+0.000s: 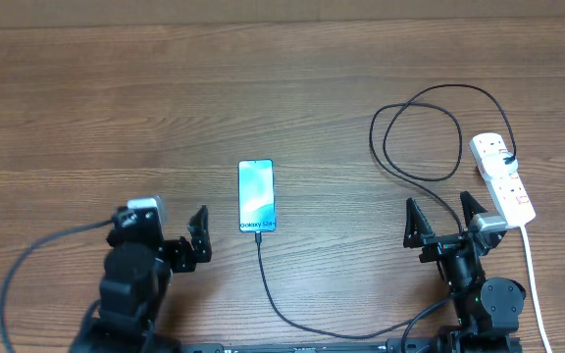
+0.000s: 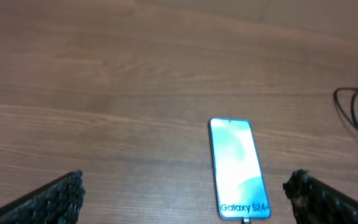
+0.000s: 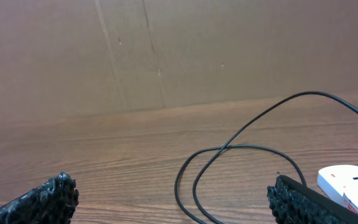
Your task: Plug charger to phone and switch on socket
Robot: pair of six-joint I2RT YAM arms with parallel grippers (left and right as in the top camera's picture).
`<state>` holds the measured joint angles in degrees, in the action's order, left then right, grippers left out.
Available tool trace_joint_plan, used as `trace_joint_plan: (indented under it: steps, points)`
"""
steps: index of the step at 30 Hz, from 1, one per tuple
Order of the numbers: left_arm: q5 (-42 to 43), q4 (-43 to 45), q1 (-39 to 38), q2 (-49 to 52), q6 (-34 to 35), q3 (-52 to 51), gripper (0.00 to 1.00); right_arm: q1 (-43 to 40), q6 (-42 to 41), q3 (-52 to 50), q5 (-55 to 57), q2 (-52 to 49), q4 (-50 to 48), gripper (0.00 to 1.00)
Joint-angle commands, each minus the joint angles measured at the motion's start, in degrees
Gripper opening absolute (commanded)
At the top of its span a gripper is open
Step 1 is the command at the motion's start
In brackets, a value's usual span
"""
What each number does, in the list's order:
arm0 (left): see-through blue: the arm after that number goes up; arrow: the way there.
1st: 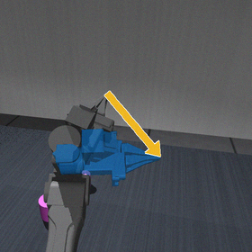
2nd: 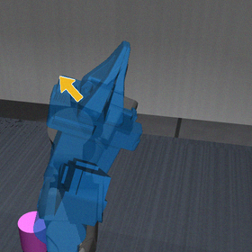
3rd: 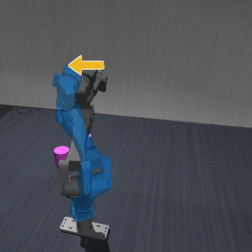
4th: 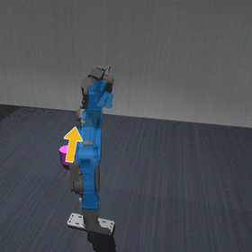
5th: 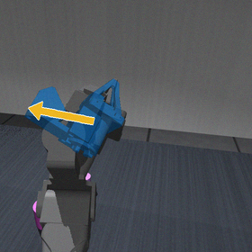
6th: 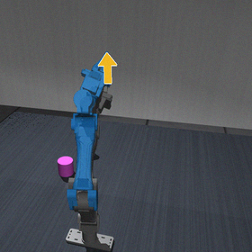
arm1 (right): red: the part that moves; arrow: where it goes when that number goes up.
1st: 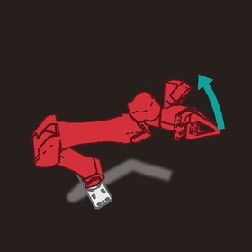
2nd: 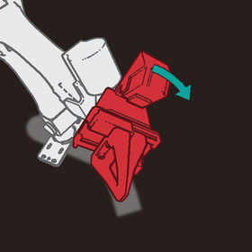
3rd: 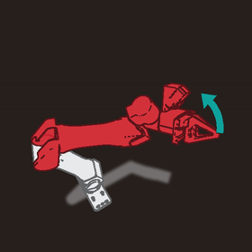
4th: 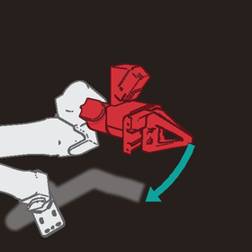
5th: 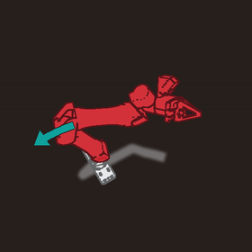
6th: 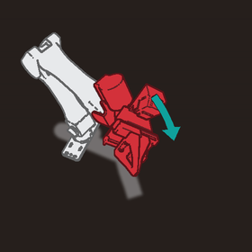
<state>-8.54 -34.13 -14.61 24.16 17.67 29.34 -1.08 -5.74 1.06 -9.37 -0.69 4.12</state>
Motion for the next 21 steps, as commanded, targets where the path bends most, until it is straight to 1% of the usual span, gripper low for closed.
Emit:
trace_joint_plan:
  steps: [1,5,9,12,17,21]
  points:
    - [4.3,4.2,1.4,-5.0,0.1,-8.8,1.0,0.1,0.5,-0.6,0.8,0.5,-0.2,1.0]
    - [7.7,11.2,3.1,-9.3,0.1,-16.5,1.0,0.1,0.5,-0.6,0.8,0.5,-0.2,1.0]
    - [8.2,17.2,3.7,-12.8,0.1,-20.9,1.0,0.1,0.5,-0.6,0.8,0.5,-0.2,1.0]
    - [8.1,19.5,3.8,-15.0,0.0,-23.3,1.0,0.1,0.5,-0.6,0.8,0.5,-0.2,1.0]
    - [8.2,26.2,4.3,-18.0,-2.8,-27.4,1.0,0.1,0.5,-0.6,0.8,0.5,-0.2,1.0]
    - [7.9,28.1,5.4,-20.4,-5.2,-28.2,1.0,0.1,0.5,-0.6,0.8,0.5,-0.2,1.0]
